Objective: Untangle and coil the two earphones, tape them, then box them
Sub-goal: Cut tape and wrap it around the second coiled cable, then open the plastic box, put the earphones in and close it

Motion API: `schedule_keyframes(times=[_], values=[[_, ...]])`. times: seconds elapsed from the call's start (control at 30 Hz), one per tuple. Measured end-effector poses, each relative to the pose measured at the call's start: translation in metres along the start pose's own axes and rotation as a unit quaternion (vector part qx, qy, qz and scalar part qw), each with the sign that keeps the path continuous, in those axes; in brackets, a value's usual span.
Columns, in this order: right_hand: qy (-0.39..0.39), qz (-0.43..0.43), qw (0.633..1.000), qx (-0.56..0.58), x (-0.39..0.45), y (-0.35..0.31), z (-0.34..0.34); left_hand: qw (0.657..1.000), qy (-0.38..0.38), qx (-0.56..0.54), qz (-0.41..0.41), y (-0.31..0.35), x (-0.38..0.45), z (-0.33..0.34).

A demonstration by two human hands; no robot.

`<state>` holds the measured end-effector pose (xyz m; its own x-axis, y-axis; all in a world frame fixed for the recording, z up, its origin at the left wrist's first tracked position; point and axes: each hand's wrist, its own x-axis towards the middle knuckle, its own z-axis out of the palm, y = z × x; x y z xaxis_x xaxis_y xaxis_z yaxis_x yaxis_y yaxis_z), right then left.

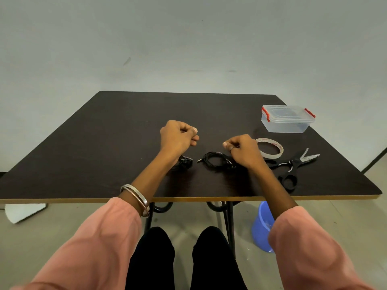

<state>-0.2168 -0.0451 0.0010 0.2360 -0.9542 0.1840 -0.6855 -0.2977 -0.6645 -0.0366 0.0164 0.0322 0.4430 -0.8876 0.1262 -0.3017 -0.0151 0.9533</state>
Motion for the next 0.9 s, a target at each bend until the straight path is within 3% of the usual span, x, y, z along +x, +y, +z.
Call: schedule_keyframes(times=[0.13, 0.27, 0.4, 0.47, 0.67, 0.9], values=[[0.062, 0.041, 0.986, 0.148, 0.009, 0.002, -0.028, 1.000, -0.012, -0.014, 0.010, 0.014, 0.011, 0.016], [0.177, 0.082, 0.958, 0.211, 0.027, 0.018, -0.069, 0.998, -0.037, -0.055, 0.008, 0.034, 0.027, 0.051], [0.323, 0.160, 0.922, 0.140, 0.055, 0.058, -0.111, 0.992, -0.075, -0.097, -0.043, 0.053, 0.049, 0.107], [0.350, 0.198, 0.909, 0.111, 0.068, 0.081, -0.129, 0.986, -0.090, -0.117, -0.076, 0.058, 0.061, 0.135], [0.303, 0.252, 0.915, 0.083, 0.094, 0.136, -0.154, 0.967, -0.188, -0.087, -0.151, 0.062, 0.082, 0.214], [0.238, 0.261, 0.914, 0.199, 0.108, 0.151, -0.144, 0.926, -0.261, -0.185, -0.198, 0.061, 0.083, 0.236]])
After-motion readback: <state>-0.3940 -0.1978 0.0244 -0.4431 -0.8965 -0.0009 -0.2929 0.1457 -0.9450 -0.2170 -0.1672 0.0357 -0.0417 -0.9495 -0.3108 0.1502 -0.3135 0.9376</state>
